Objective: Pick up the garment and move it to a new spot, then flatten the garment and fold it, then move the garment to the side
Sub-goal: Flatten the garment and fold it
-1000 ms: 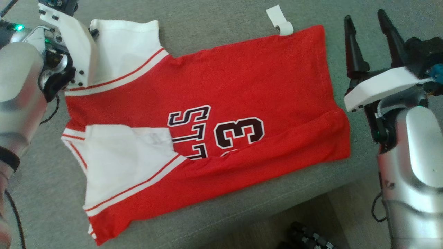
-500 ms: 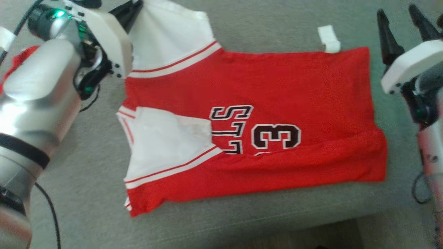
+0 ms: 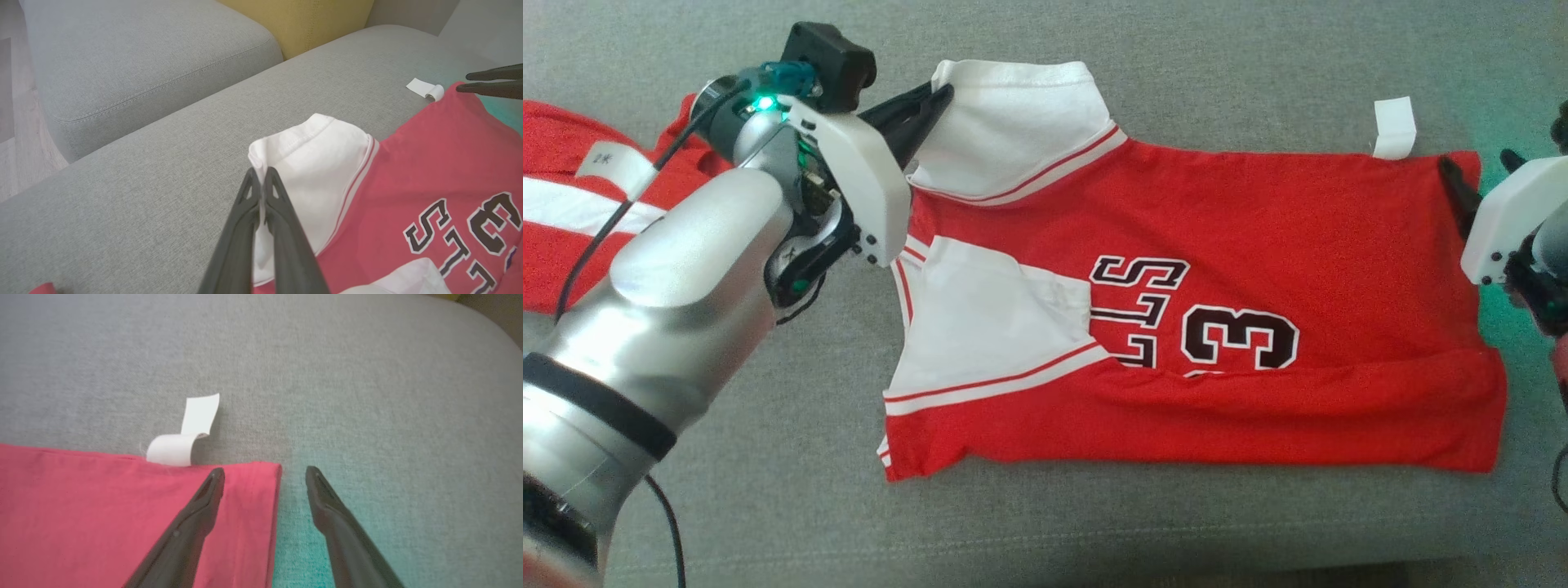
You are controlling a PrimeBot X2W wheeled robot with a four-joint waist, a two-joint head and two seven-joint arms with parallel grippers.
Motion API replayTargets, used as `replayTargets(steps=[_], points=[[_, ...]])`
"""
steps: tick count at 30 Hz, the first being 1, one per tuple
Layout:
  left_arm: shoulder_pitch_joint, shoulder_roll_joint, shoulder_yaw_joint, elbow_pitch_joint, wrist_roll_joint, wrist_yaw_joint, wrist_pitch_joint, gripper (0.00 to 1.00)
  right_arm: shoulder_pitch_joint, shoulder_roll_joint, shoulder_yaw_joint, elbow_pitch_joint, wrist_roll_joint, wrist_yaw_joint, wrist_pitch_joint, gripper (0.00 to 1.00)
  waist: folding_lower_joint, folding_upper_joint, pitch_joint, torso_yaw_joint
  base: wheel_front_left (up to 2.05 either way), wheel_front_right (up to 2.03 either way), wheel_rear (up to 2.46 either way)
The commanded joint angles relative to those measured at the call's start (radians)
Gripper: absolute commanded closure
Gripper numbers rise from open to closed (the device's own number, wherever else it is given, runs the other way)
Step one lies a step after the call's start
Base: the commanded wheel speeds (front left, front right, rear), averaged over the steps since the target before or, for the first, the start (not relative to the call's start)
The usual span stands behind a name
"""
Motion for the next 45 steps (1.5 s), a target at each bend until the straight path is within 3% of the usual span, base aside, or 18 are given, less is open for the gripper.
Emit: replayTargets(steps=[1,16,17,18,24,30,36,45], points=[[-0.036,0.038,0.034,-0.031,0.005,0.01,0.003,1.0,-0.027,-0.034,0.021,-0.013,0.01,-0.001,0.008,0.0,0.0,0.0,0.003,0.0,0.0,0.0,0.0],[-0.053,0.066,0.035,-0.101,0.004,0.044,0.032,1.0,-0.105,-0.06,0.171,0.081,0.095,-0.001,0.025,0.0,0.0,0.0,0.039,-0.004,0.0,0.0,0.0],[-0.053,0.067,0.035,-0.1,0.004,0.046,0.032,1.0,-0.106,-0.062,0.182,0.083,0.103,-0.001,0.025,0.36,0.0,0.0,0.039,-0.004,0.0,0.0,0.0],[-0.054,0.069,0.035,-0.097,0.005,0.047,0.032,1.0,-0.108,-0.064,0.191,0.086,0.11,-0.001,0.023,1.0,0.0,0.0,0.039,-0.004,0.0,0.0,0.0],[-0.074,0.081,0.048,-0.071,0.004,0.061,0.028,1.0,-0.151,-0.093,0.194,0.118,0.11,-0.001,-0.068,1.0,0.0,0.0,0.045,-0.01,0.0,0.0,0.0],[-0.12,0.092,0.064,-0.025,0.014,0.07,0.019,1.0,-0.228,-0.078,0.151,0.176,0.069,-0.001,-0.181,1.0,0.0,0.0,0.066,-0.024,0.0,0.0,0.0],[-0.189,0.084,0.082,0.059,0.029,0.07,-0.011,1.0,-0.322,-0.025,0.108,0.249,0.011,-0.001,-0.309,1.0,0.0,0.0,0.088,-0.041,0.0,0.0,0.0],[-0.281,0.013,0.099,0.208,0.057,0.067,-0.113,1.0,-0.425,0.049,0.053,0.355,-0.062,-0.001,-0.524,1.0,0.0,0.0,0.086,-0.052,0.0,0.0,0.0]])
